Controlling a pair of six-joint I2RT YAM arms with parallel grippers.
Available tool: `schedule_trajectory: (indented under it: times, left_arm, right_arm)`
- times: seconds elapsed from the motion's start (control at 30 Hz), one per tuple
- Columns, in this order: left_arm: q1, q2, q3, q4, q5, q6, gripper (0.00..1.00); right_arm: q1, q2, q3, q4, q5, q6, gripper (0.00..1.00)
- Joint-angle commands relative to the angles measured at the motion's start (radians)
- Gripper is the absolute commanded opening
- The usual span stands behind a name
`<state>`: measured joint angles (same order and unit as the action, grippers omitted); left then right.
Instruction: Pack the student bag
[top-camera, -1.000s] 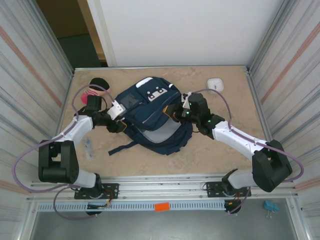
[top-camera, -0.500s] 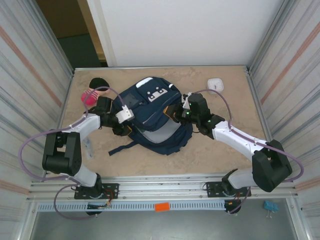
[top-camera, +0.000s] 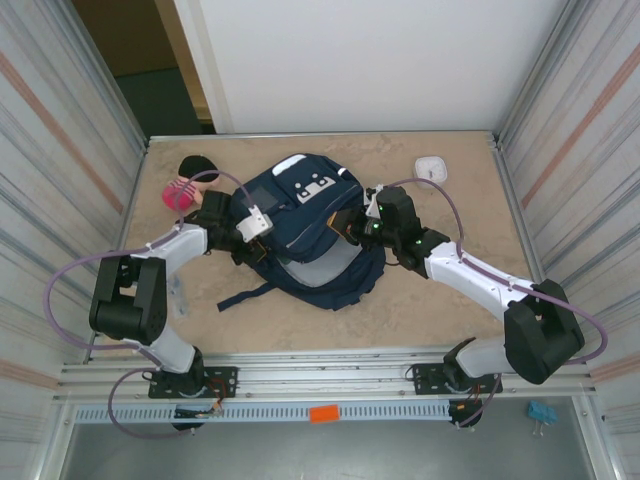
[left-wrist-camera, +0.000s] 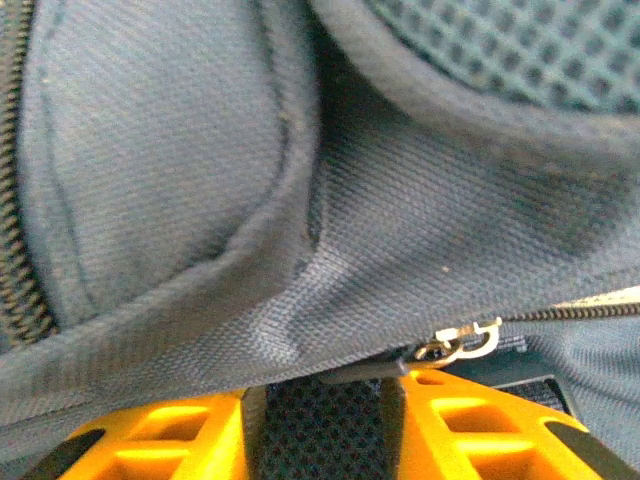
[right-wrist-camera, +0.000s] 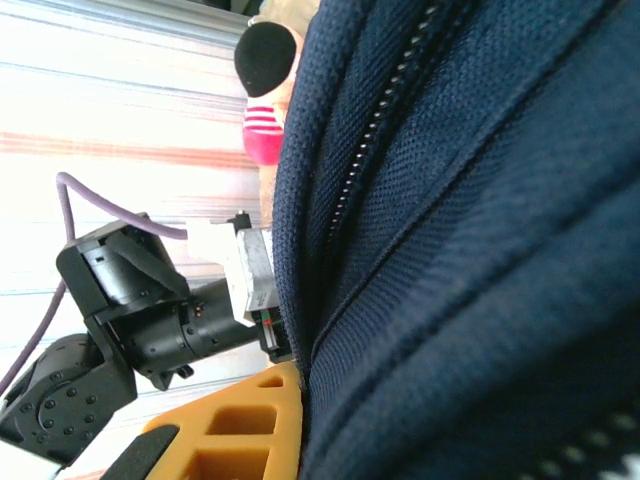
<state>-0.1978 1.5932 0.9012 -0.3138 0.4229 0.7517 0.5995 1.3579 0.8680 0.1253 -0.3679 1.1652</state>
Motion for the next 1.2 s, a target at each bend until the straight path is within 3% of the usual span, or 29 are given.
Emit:
schedule_trajectory:
  times: [0.0, 0.07, 0.13, 0.27, 0.37, 0.63, 1.0, 1.17]
  left_arm:
    - [-0.012, -0.016, -0.003, 0.038, 0.077, -0.029, 0.29]
    - [-0.012, -0.036, -0.024, 0.045, 0.091, -0.029, 0.21]
    - [-0.012, -0.052, -0.038, 0.045, 0.101, -0.030, 0.19]
    - [-0.012, -0.067, -0.061, 0.048, 0.094, -0.025, 0.35]
    - [-0.015, -0.060, -0.054, 0.037, 0.093, -0.022, 0.36]
    - [-0.045, -0.078, -0.039, -0.047, 0.124, -0.015, 0.03]
    - [-0.069, -0.161, -0.053, -0.193, 0.189, -0.146, 0.00]
    - [-0.035, -0.195, -0.074, -0.172, 0.143, -0.203, 0.00]
  right_arm:
    - [-0.009, -0.022, 0.026, 0.050, -0.007, -0.031, 0.10]
    - [-0.011, -0.021, 0.025, 0.051, -0.008, -0.030, 0.10]
    - [-0.010, -0.023, 0.022, 0.052, -0.008, -0.029, 0.10]
    - [-0.011, -0.022, 0.016, 0.059, -0.009, -0.029, 0.10]
    - [-0.011, -0.026, 0.013, 0.060, -0.008, -0.027, 0.10]
    - [-0.010, -0.034, -0.013, 0.065, 0.007, -0.023, 0.10]
    - [-0.010, 0.006, -0.047, 0.107, 0.006, -0.004, 0.10]
    - [-0.012, 0.001, -0.054, 0.113, 0.004, -0.004, 0.09]
